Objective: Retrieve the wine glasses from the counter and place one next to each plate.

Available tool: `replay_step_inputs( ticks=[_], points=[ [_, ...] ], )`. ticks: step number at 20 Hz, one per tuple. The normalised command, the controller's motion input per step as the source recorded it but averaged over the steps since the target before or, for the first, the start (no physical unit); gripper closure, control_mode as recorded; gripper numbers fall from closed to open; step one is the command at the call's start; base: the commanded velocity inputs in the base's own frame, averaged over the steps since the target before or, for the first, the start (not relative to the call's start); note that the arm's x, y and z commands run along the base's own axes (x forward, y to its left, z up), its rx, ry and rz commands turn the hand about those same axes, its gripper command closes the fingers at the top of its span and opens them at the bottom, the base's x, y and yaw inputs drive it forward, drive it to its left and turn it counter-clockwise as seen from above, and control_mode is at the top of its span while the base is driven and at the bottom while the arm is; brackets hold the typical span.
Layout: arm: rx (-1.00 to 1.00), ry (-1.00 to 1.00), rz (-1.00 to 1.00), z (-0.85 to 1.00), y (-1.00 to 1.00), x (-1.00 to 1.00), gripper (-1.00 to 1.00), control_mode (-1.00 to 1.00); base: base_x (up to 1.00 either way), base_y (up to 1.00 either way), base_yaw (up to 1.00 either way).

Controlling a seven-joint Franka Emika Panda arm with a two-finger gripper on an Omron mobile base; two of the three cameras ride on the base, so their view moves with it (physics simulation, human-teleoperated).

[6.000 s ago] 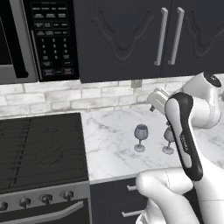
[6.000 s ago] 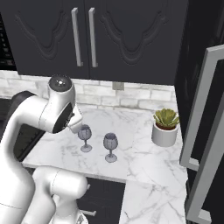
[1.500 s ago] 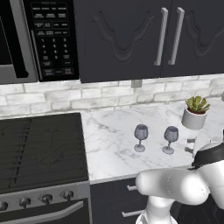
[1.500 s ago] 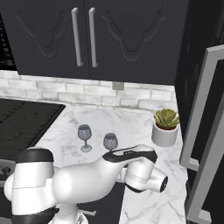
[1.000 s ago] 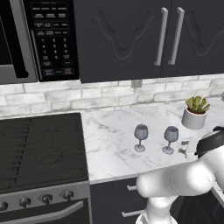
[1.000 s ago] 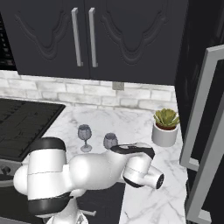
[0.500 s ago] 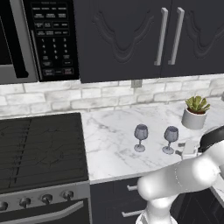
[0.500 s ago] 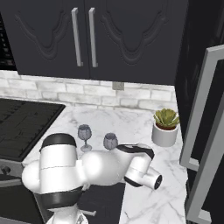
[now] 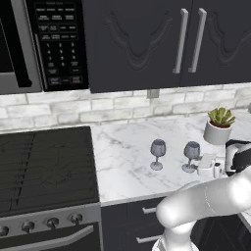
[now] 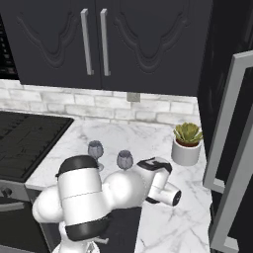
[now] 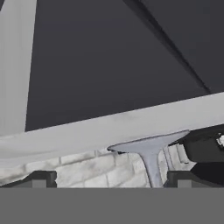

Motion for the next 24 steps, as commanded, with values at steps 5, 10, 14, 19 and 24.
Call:
replay_step_inputs(
  ticks=[5,10,14,19,24],
  points=[
    [0.03,0.02,0.03,0.0,0.04,0.0,-1.0,-1.0,0.0,0.0,0.0],
    [0.01,0.02,0.03,0.0,0.1,0.0,-1.0,-1.0,0.0,0.0,0.0],
    [0.0,0.0,0.01,0.02,0.15,-0.18,-1.0,-1.0,0.0,0.0,0.0],
    [0.0,0.0,0.0,0.02,0.22,-0.3,-1.0,-1.0,0.0,0.0,0.0],
    [0.0,0.0,0.0,0.03,0.19,-0.1,-1.0,-1.0,0.0,0.0,0.0]
  ],
)
